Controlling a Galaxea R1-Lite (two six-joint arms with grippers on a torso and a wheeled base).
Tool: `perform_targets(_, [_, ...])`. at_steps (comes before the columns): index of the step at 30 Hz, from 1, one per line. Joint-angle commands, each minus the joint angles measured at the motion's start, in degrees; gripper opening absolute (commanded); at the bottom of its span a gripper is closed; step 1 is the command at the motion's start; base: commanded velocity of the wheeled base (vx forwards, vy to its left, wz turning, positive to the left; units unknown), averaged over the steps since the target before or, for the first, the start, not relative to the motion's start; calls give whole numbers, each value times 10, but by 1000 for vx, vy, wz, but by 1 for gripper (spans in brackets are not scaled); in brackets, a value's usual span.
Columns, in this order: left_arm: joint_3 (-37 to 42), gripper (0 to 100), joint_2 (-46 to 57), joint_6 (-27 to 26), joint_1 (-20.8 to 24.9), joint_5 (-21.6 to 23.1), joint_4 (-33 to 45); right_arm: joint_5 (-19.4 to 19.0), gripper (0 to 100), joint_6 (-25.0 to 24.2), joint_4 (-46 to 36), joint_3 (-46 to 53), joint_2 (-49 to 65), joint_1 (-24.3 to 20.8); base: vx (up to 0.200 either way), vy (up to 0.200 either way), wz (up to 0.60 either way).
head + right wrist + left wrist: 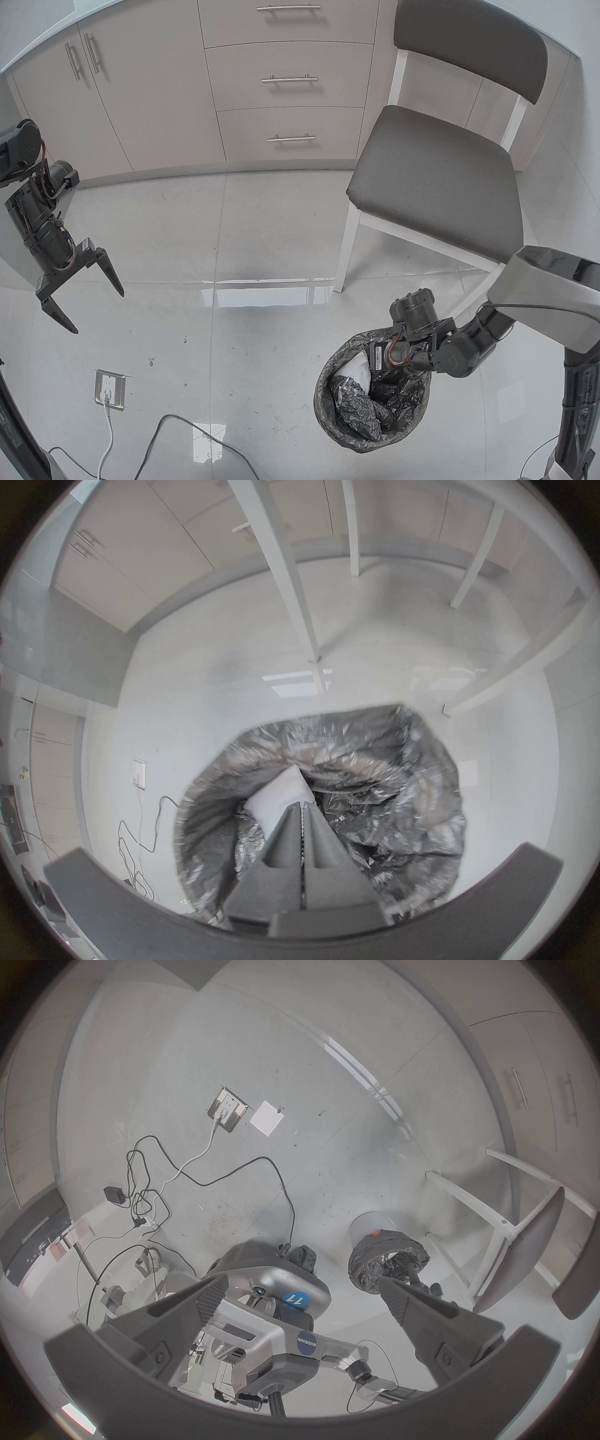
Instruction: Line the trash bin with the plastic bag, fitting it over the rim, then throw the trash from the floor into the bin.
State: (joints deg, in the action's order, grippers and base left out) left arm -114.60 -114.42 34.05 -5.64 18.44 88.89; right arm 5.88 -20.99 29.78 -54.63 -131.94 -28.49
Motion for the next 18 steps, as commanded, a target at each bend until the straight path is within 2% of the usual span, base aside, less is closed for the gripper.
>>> perform_targets(1, [0, 100, 40, 1, 0, -3, 1, -4, 0, 3, -5, 77, 157, -4, 0, 0, 0])
perform_targets(8, [0, 100, 105, 5, -3, -3, 4, 10, 0, 4, -2, 134, 286, 11, 0, 0, 0])
perform_targets(10, [0, 100, 105, 5, -3, -3, 4, 10, 0, 4, -2, 134, 286, 11, 0, 0, 0])
perform_targets(11, [0, 100, 140, 4, -13, -3, 4, 10, 0, 9, -3, 138, 337, 34, 0, 0, 0])
perform_targets(17, [0, 100, 213, 1, -39, -3, 5, 10, 0, 40, -3, 153, 420, 73, 0, 0, 0])
perform_targets(18, [0, 100, 242, -4, -57, -3, 5, 10, 0, 53, -3, 161, 452, 89, 0, 0, 0])
